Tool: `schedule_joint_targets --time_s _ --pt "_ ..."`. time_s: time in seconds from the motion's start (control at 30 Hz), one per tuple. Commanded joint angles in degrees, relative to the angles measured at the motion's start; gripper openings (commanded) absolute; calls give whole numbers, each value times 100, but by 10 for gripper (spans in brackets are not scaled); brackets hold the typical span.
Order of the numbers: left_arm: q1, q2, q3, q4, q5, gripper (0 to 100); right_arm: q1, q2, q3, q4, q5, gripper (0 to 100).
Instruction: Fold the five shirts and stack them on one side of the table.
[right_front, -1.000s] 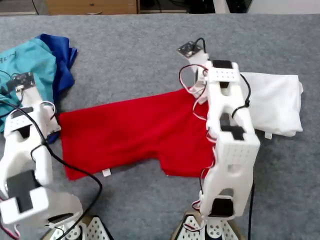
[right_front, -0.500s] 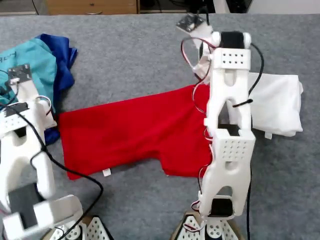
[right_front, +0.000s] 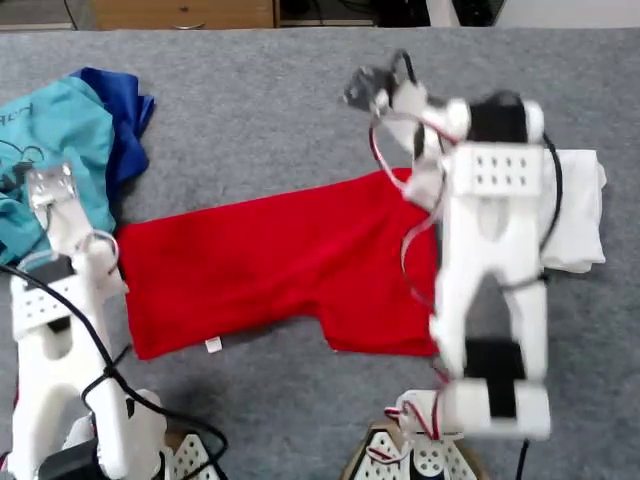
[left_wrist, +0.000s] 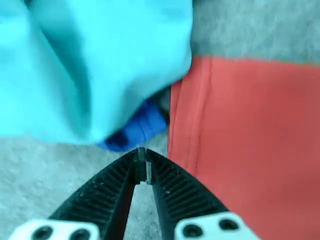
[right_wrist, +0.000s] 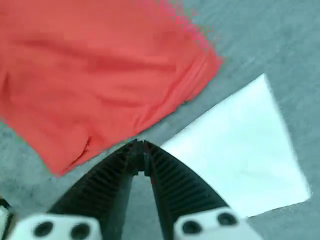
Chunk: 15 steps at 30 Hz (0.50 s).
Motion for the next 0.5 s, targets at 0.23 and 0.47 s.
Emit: schedule_joint_targets --time_s 0.23,0.47 --pt "62 -154 730 -431 -44 19 321 -1552 5182 -2796 105 2" --pt "70 -145 782 -510 -44 19 813 -1121 5727 -3807 132 2"
